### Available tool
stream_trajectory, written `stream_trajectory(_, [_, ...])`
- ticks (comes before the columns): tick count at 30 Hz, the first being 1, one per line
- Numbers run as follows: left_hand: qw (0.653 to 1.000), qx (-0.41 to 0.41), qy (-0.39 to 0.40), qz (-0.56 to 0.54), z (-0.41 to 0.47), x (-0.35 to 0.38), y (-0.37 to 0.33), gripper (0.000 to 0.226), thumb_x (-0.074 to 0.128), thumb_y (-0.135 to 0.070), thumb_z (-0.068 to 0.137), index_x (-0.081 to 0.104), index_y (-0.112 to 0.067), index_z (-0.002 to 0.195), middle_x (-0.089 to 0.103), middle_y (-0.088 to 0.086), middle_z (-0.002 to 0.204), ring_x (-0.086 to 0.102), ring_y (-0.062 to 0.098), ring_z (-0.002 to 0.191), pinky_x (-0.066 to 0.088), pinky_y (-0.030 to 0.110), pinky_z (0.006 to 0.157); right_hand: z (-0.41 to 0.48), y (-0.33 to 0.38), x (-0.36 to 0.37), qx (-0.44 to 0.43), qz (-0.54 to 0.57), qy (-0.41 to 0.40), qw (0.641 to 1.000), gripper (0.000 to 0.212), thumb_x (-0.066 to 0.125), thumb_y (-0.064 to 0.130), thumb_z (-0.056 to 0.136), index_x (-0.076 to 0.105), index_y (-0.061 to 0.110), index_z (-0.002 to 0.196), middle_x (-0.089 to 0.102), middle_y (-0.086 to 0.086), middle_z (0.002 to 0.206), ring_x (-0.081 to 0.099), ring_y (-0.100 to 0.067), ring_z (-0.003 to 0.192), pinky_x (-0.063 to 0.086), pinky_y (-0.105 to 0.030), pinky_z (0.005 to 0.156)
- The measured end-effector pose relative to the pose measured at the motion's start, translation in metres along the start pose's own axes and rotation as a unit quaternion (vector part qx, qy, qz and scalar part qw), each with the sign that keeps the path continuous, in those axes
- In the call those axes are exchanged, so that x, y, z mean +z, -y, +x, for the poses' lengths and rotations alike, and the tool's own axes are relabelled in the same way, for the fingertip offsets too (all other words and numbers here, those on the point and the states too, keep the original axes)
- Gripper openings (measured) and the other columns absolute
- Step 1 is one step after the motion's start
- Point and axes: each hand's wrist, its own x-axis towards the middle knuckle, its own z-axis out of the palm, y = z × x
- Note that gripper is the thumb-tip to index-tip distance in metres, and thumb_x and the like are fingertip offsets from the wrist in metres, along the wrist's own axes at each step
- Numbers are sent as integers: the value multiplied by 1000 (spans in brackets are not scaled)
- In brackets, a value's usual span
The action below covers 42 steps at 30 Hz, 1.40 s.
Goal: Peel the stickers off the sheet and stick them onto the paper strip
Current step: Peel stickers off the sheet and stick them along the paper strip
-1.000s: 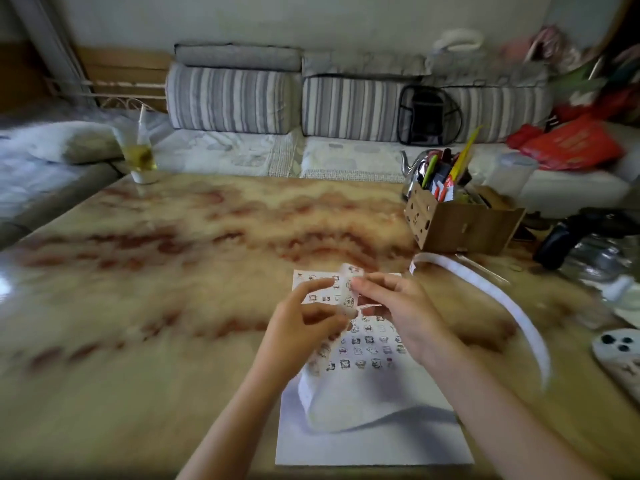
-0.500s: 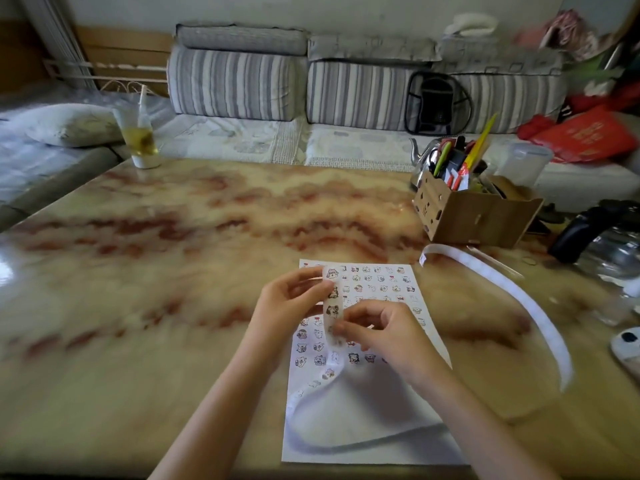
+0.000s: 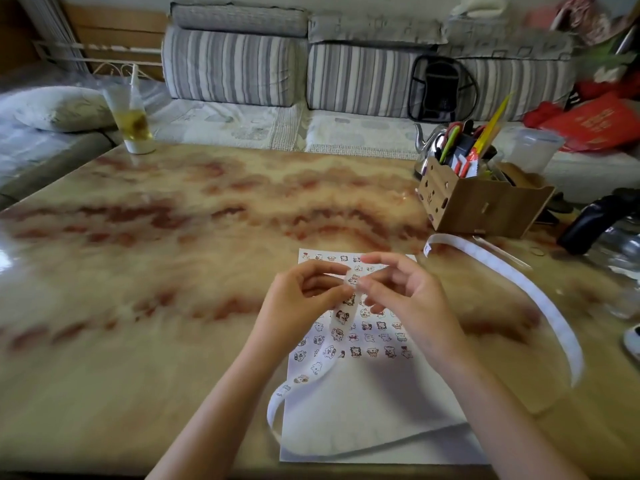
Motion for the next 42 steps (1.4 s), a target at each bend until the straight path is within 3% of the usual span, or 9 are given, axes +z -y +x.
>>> stream_trajectory(8, [998,-41,27,45,2,-3,6,25,75,-16,80,66,-18,103,76,-1,80,71,6,73,51,13,67,6,-5,-5,22,22,-15,999,14,69,2,83,70,9,95,70,-8,76,66,-14,65,53,-22,61])
stream_trajectory(12, [995,-49,-22,78,6,-3,14,21,74,-10,81,67,-17,99,72,-3,73,61,4,54,47,11,55,23,-16,-34,46,-107,-29,993,8,70,19,85,71,20,93,73,-1,87,68,-13,78,53,-23,69])
stream_trajectory(16, [992,-47,-59,96,12,-5,21,22,74,-10,81,65,-18,100,71,-4,72,60,3,52,51,16,59,64,-30,-81,71,-318,-170,930,18,70,29,84,69,16,97,66,1,93,63,-17,90,46,-28,73])
stream_trajectory(21, [987,-39,-101,119,15,-13,23,13,71,-12,85,67,-19,95,70,0,75,54,-1,48,45,9,52,115,-38,-90,124,-448,-188,865,29,71,41,82,71,12,89,71,-6,99,64,-28,96,50,-37,76])
stream_trajectory(27, [972,-48,-120,198,15,-23,24,11,65,-18,89,70,-19,99,70,-4,87,59,1,70,41,4,56,126,-57,-85,111,-453,-201,862,11,63,18,88,71,13,83,72,-9,101,64,-31,96,49,-35,75])
stream_trajectory(30, [965,-33,-117,231,15,-25,21,15,63,-19,89,70,-23,102,68,-1,101,63,8,88,46,18,74,121,-40,-71,25,-348,-128,928,8,66,14,88,66,14,80,72,-8,93,68,-24,84,55,-41,78])
stream_trajectory(33, [971,47,-98,215,16,-27,11,23,62,-18,91,64,-32,110,62,-9,120,58,10,110,43,24,91,101,4,-41,0,-165,57,985,3,67,6,86,65,6,88,73,-12,83,72,-24,69,58,-35,70])
stream_trajectory(38, [968,175,-20,181,10,-26,-10,39,59,-22,93,54,-33,129,56,-21,132,47,-10,123,33,7,102,79,49,-7,26,-165,324,931,13,68,13,85,67,5,95,70,-12,76,64,-23,65,57,-30,65])
stream_trajectory(42, [979,139,-15,147,6,-29,-9,29,66,-13,87,66,-22,115,73,-9,102,66,-2,98,48,13,88,72,49,-4,26,-218,343,913,11,67,15,88,67,7,95,64,-12,81,57,-23,69,56,-35,68])
